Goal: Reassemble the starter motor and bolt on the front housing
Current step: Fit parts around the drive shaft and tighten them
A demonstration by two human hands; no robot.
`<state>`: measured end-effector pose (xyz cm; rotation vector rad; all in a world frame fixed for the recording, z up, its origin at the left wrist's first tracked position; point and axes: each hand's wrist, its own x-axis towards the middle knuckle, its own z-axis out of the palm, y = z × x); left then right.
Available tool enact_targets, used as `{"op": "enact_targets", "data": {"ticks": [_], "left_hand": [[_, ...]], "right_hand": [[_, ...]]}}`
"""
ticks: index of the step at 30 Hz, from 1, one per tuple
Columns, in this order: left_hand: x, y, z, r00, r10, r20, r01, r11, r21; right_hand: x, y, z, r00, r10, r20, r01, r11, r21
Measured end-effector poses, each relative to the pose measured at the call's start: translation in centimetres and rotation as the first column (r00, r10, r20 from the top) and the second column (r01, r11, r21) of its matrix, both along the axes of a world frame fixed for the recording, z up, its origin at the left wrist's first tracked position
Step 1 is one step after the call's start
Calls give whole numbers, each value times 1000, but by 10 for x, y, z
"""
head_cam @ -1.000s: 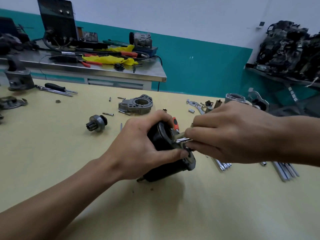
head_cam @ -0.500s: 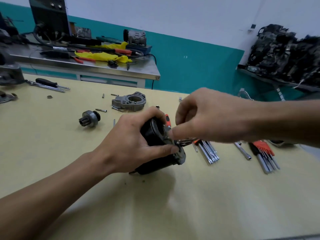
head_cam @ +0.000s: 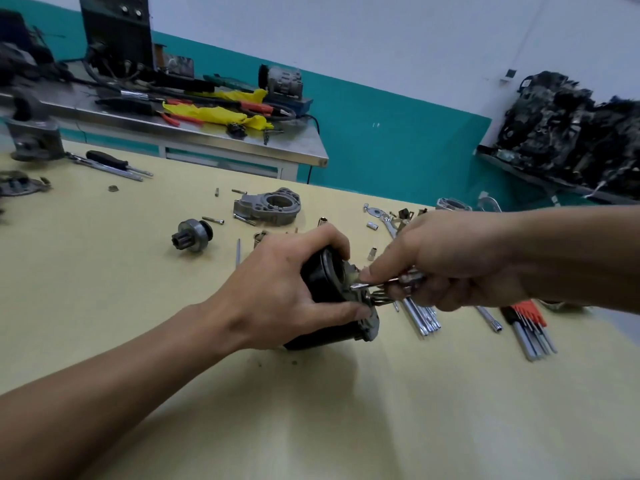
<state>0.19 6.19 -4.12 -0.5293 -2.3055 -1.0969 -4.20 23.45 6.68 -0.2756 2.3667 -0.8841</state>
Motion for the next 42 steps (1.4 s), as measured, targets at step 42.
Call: {"op": "enact_targets", "data": {"ticks": [42], "left_hand": [[-2,-2,2,1000,20,17,-20,999,40]], "right_hand": [[-4,-11,12,816,411,-406,-276,895,350]]}}
